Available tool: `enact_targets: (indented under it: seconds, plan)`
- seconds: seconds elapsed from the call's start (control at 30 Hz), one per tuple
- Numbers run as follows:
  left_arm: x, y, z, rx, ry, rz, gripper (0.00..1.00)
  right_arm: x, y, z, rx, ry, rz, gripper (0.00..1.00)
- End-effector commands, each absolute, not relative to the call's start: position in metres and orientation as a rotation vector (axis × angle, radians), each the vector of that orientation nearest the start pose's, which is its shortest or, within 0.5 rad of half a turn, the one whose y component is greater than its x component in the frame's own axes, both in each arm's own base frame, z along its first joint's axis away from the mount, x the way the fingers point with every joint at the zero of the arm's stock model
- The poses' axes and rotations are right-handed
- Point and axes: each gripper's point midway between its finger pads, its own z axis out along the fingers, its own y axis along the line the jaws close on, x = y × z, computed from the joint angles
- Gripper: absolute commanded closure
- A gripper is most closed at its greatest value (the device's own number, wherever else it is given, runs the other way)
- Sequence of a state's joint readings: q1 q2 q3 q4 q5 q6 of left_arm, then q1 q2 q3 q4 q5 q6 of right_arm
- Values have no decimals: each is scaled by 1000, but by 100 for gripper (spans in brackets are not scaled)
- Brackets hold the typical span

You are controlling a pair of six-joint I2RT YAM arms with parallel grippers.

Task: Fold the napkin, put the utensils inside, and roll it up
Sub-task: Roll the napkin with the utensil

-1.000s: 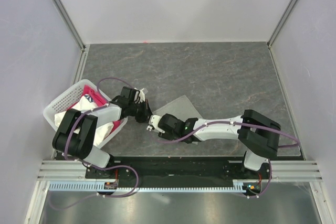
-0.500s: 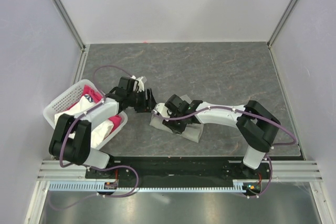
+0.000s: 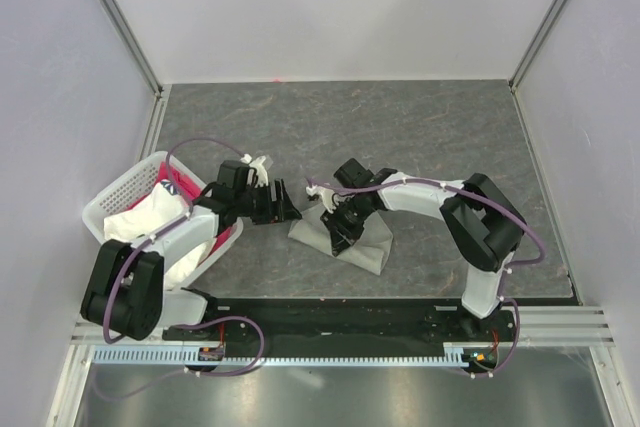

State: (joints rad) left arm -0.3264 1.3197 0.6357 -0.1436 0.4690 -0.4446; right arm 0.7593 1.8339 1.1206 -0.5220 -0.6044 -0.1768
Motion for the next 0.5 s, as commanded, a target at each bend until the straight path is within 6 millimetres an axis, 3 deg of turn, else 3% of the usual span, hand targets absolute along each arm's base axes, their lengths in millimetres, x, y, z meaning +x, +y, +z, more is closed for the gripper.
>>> enact_targets:
  seconds: [0.0,0.1,0.27,0.43,0.47]
  plan:
    - [257,-202,88,171,2354,-1038,25,176,322,48,-1373,2439,1336,71]
    - [258,-208,88,185,2314,-1085,25,173,326,51,-1356,2428,1481,71]
    - [255,-210,68,178,2357,-1114,27,177,329,48,-1343,2422,1557,71]
    - [251,-213,55,180,2394,-1150,38,182,328,43,-1311,2439,1614,71]
    - [250,-214,50,177,2410,-1153,46,183,327,40,-1307,2447,1615,71]
